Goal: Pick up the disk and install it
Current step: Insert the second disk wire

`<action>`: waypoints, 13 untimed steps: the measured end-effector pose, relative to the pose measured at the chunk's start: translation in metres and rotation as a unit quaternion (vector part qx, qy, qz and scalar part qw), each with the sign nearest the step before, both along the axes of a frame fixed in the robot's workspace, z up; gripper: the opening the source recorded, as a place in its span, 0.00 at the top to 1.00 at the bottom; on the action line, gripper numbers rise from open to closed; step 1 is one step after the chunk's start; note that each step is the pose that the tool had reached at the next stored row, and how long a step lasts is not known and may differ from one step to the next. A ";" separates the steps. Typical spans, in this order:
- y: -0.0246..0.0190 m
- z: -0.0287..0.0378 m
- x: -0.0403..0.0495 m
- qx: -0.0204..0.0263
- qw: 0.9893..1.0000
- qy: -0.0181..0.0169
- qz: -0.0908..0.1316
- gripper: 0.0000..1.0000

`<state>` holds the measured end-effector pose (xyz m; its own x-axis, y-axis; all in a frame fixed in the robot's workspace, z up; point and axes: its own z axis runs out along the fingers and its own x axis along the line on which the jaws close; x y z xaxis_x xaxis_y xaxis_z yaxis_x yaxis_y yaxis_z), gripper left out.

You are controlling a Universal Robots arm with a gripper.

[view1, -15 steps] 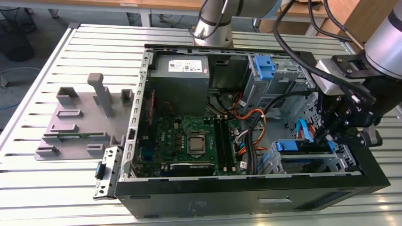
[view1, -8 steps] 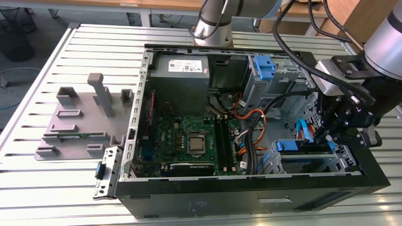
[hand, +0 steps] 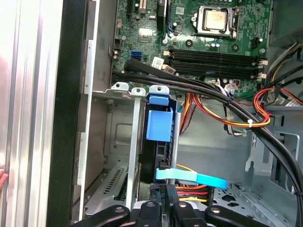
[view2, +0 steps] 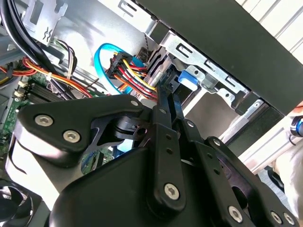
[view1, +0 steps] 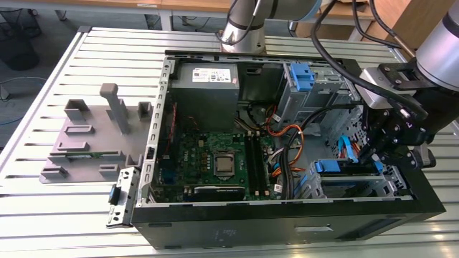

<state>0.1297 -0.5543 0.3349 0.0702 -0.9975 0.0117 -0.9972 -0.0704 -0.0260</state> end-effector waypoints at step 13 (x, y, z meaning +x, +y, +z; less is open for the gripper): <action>-0.0015 0.0002 0.0000 0.000 1.000 0.000 -0.018 0.84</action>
